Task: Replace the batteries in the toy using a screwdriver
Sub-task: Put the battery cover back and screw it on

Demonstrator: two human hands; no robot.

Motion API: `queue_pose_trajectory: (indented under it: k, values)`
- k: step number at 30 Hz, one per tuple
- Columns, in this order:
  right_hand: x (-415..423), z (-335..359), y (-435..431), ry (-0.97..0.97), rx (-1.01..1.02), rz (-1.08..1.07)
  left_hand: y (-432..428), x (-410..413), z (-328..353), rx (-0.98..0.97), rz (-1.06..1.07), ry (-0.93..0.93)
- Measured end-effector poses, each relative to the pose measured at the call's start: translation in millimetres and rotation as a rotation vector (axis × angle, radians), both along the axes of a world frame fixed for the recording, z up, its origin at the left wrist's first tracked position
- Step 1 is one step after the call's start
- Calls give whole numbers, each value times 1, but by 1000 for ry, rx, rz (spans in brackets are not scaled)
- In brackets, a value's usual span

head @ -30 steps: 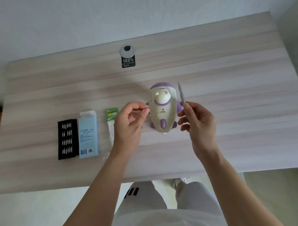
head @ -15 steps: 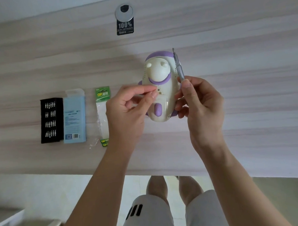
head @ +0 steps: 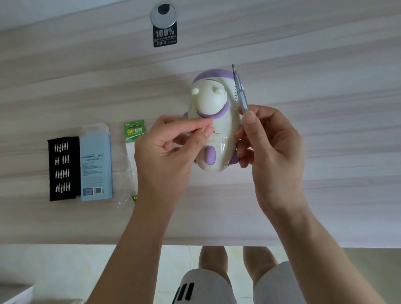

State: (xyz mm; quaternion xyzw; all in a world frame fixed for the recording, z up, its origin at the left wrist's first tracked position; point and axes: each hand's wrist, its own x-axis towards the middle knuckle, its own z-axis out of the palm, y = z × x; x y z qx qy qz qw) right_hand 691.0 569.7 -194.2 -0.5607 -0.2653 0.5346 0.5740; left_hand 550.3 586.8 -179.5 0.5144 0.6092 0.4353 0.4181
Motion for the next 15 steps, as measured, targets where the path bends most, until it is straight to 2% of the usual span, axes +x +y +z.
queue_pose_trajectory:
  k: [8, 15]
  values:
    - [0, 1, 1, 1, -2, -26, 6, 2, 5, -73, -25, -5]
    - [1, 1, 0, 19, -5, -24, 3, 3, 7, -50, -15, 61]
